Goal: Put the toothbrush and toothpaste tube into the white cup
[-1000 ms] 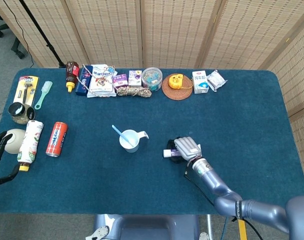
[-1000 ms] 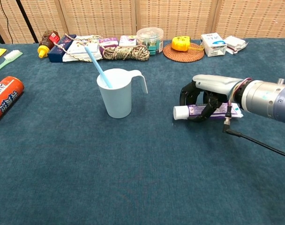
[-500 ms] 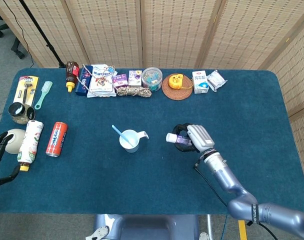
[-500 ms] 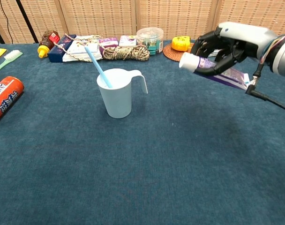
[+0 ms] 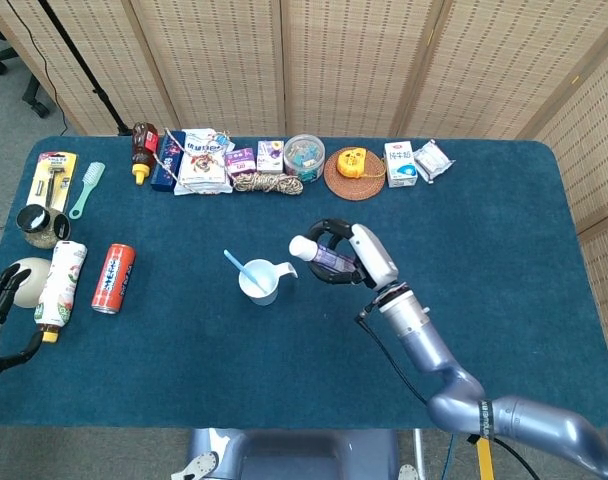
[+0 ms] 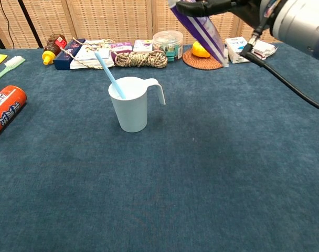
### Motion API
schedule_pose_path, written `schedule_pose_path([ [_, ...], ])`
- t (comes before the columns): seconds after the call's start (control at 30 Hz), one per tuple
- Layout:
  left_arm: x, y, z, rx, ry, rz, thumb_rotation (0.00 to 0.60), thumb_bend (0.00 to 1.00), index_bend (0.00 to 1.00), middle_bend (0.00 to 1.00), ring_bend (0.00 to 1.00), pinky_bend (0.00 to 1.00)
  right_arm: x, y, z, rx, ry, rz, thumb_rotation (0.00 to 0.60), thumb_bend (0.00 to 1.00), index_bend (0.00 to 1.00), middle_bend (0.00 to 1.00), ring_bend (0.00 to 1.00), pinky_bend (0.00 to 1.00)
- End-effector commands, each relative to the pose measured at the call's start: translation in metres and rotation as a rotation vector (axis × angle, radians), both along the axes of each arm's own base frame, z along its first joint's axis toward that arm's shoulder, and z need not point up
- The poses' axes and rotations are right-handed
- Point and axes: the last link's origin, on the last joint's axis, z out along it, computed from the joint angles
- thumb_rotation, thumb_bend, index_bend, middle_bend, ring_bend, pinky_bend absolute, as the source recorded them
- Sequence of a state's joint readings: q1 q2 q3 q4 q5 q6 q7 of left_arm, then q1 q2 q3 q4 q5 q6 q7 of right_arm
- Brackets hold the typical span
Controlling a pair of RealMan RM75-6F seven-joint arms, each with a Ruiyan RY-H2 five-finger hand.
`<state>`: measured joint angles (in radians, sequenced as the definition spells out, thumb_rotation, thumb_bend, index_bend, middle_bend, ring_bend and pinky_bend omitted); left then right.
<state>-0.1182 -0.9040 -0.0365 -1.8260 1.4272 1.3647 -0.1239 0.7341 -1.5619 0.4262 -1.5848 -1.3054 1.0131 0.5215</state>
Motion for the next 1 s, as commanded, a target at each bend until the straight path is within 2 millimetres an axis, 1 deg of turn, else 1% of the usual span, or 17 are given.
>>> schedule_pose_path([
  [0.03,0.0,0.001,0.0,-0.001,0.001,0.001,0.6,0.35,0.0,0.0,0.0,0.0,0.022,-0.003,-0.007,-0.011,-0.085,0.017,0.6,0.57,0.64,0.51,0.34,0.44],
  [0.1,0.0,0.001,0.0,-0.003,0.001,0.002,0.6,0.35,0.0,0.0,0.0,0.0,0.031,-0.003,-0.013,-0.01,-0.12,0.014,0.6,0.57,0.64,0.51,0.33,0.4],
  [0.13,0.0,0.001,-0.001,-0.004,0.002,0.003,0.6,0.35,0.0,0.0,0.0,0.0,0.039,-0.003,-0.02,-0.003,-0.147,0.01,0.6,0.57,0.63,0.51,0.33,0.38],
  [0.2,-0.001,0.002,-0.001,-0.007,0.003,0.005,0.6,0.35,0.0,0.0,0.0,0.0,0.048,-0.003,-0.03,0.002,-0.18,-0.002,0.6,0.57,0.63,0.51,0.33,0.37],
  [0.4,-0.001,0.004,-0.002,-0.014,0.005,0.011,0.6,0.35,0.0,0.0,0.0,0.0,0.068,-0.004,-0.056,0.007,-0.221,-0.023,0.6,0.57,0.63,0.51,0.32,0.29],
  [0.57,-0.002,0.005,-0.001,-0.015,0.003,0.016,0.6,0.35,0.0,0.0,0.0,0.0,0.072,-0.005,-0.075,0.013,-0.233,-0.05,0.6,0.57,0.63,0.51,0.32,0.23],
  [0.7,-0.003,0.007,-0.002,-0.024,0.004,0.02,0.6,0.35,0.0,0.0,0.0,0.0,0.076,0.0,-0.093,0.03,-0.247,-0.072,0.6,0.57,0.63,0.51,0.31,0.2],
  [0.83,-0.003,0.007,-0.002,-0.025,0.006,0.021,0.6,0.35,0.0,0.0,0.0,0.0,0.079,0.003,-0.101,0.036,-0.253,-0.073,0.6,0.57,0.63,0.51,0.29,0.16],
  [0.9,-0.003,0.006,-0.003,-0.03,0.008,0.019,0.6,0.35,0.0,0.0,0.0,0.0,0.079,0.005,-0.106,0.042,-0.245,-0.077,0.6,0.57,0.63,0.51,0.26,0.12],
  [1.0,-0.003,0.006,-0.003,-0.031,0.011,0.019,0.6,0.35,0.0,0.0,0.0,0.0,0.079,0.006,-0.112,0.05,-0.239,-0.087,0.6,0.57,0.63,0.51,0.24,0.08],
])
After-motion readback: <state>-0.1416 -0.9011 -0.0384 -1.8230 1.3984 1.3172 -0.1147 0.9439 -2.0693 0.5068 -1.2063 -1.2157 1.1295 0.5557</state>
